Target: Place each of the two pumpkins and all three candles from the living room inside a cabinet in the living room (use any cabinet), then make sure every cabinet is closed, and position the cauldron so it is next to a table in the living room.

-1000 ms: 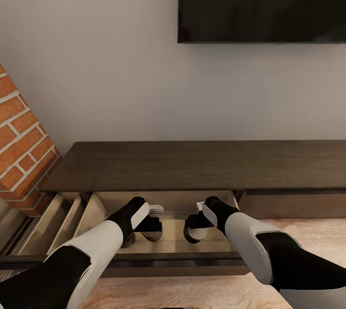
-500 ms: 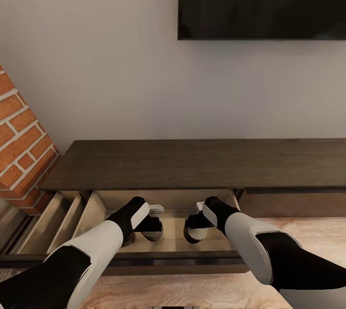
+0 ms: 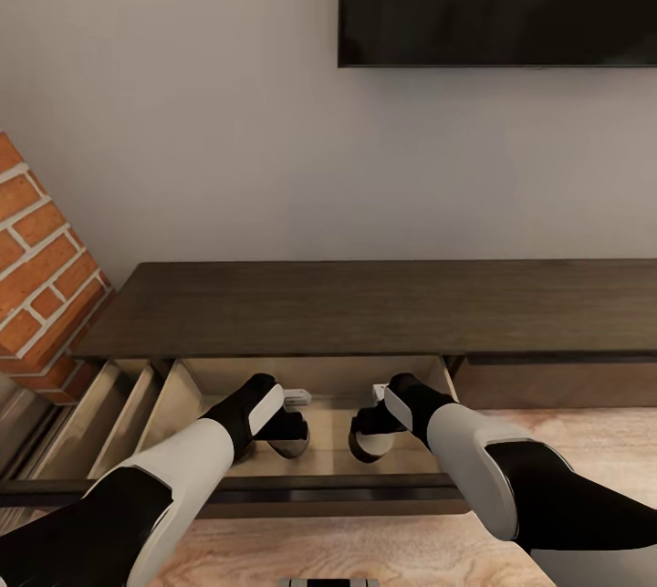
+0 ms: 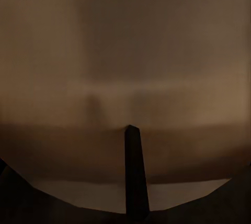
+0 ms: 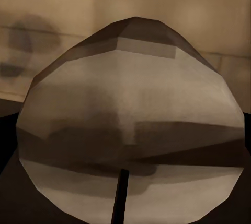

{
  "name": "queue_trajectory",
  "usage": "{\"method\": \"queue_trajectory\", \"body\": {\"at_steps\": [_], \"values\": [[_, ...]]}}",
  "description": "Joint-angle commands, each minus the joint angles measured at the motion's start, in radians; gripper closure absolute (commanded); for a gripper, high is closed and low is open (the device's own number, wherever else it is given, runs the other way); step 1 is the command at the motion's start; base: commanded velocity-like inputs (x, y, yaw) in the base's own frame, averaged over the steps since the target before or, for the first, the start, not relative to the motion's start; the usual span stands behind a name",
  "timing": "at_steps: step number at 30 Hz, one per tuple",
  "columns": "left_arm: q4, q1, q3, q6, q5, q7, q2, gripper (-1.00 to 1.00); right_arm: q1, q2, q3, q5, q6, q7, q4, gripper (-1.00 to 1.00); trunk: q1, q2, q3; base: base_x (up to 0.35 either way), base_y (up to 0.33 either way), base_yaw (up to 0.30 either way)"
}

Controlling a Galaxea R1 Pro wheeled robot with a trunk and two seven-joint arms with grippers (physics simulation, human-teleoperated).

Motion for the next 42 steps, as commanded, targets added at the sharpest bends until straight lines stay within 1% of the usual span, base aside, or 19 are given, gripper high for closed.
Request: {"method": "queue_trajectory", "body": {"at_steps": [1,15,27,36,42], "values": [[-0.001,0.0,-0.004,0.002,0.01,0.009,0.0,1.0,0.0,0.0,-0.001,0.002,0.005,0.002,-0.002,1.0,0.0,0.0,-0.001,0.0,0.0,0.0],[0.0,-0.001,-0.004,0.002,0.01,0.009,0.0,1.0,0.0,0.0,-0.001,0.002,0.005,0.004,-0.002,1.0,0.0,0.0,-0.001,0.0,0.0,0.0],[-0.001,-0.001,-0.004,0.002,0.01,0.009,0.0,1.0,0.0,0.0,-0.001,0.002,0.005,0.003,-0.002,1.0,0.0,0.0,-0.017,0.0,0.0,0.0],[0.0,-0.001,-0.004,0.002,0.01,0.008,0.0,1.0,0.0,0.0,-0.001,0.002,0.005,0.006,-0.002,1.0,0.0,0.0,-0.019,0.0,0.0,0.0],[-0.001,-0.001,-0.004,0.002,0.01,0.008,0.0,1.0,0.0,0.0,-0.001,0.002,0.005,0.007,-0.002,1.0,0.023,-0.042,-0.037,0.0,0.0,0.0]]}}
